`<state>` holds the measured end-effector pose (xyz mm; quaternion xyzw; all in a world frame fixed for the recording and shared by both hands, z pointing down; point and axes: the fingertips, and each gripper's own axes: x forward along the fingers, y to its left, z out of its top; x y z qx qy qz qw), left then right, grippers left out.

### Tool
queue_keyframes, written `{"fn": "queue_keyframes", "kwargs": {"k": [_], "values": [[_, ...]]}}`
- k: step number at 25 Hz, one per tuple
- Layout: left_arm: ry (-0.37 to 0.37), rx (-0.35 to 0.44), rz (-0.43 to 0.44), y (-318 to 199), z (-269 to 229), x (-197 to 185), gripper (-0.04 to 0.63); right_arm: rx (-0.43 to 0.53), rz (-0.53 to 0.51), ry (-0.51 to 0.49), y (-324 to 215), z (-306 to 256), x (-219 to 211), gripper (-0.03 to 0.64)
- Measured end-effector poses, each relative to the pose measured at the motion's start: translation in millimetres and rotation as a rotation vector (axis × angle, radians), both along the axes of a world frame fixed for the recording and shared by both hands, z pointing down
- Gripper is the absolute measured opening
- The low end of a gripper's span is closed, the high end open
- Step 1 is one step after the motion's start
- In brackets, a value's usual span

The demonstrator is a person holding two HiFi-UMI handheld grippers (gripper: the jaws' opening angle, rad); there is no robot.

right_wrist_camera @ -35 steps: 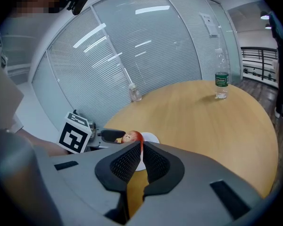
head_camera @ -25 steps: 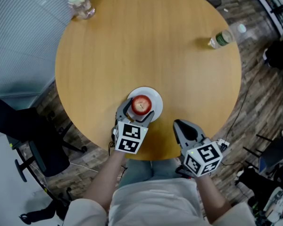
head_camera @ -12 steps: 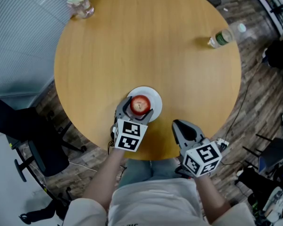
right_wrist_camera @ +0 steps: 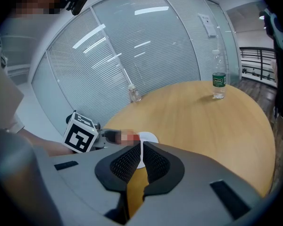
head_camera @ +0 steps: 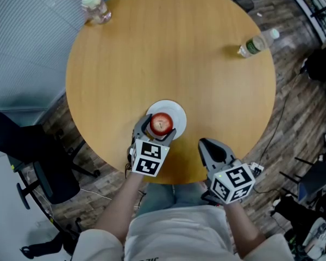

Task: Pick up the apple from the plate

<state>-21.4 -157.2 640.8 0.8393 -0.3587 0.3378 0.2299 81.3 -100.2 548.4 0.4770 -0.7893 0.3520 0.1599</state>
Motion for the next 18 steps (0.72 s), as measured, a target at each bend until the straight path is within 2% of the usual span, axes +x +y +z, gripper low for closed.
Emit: {"fn": "queue_keyframes", "kwargs": {"k": [12, 18], "values": [[0.0, 0.051, -0.014, 23.5, -28.8, -9.1, 0.388, 0.063, -0.031, 0.006, 12.9, -23.9, -3.6, 0.037], [0.007, 0.087, -0.031, 39.0, -60.6, -16.3, 0.388, 0.101, -0.054, 0.019, 24.9, -37.9, -2.9, 0.037]]}}
